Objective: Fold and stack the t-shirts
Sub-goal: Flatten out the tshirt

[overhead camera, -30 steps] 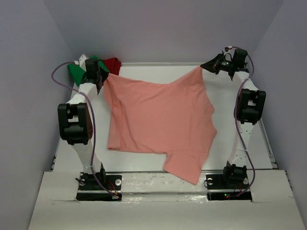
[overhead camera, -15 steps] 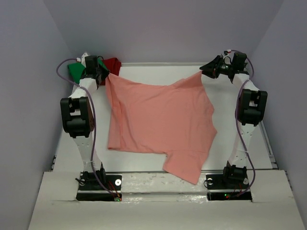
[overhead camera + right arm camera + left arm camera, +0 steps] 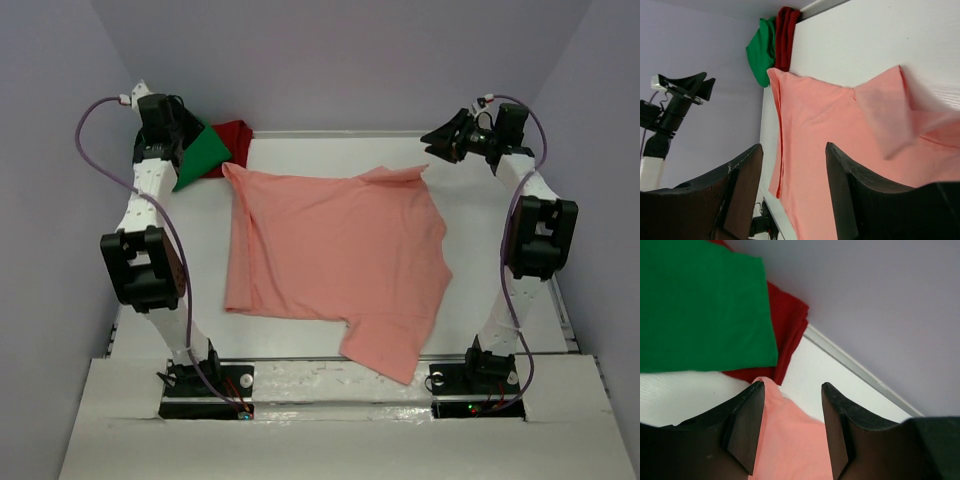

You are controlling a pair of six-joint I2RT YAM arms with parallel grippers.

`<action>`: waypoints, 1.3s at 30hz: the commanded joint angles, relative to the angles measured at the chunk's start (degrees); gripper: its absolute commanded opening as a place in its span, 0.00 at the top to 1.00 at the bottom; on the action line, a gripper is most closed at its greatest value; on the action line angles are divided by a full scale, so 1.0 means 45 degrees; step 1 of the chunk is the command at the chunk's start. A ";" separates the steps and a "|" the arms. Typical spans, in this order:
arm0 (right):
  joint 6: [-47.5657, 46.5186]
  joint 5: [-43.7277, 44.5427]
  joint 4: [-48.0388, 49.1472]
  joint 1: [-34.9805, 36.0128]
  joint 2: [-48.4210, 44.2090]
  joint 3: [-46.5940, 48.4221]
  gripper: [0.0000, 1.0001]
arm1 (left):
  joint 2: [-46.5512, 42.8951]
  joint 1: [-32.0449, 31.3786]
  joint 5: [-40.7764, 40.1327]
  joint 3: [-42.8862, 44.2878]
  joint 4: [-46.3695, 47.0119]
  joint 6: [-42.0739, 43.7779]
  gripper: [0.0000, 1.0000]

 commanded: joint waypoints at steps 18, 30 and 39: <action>-0.0652 0.0087 -0.0013 0.0617 -0.1202 -0.0822 0.46 | -0.6424 -0.3611 0.0802 -0.5345 -0.7577 -0.0429 0.48; -0.2000 0.1142 -0.3607 0.4364 -0.1475 -0.3375 1.00 | -0.6524 -0.5933 -0.1230 -0.5405 -1.1680 -0.0292 0.50; -0.2526 0.1061 -0.5658 0.7314 -0.0909 -0.3187 1.00 | -0.5254 -0.7108 -0.2674 -0.4820 -1.2698 0.0021 0.50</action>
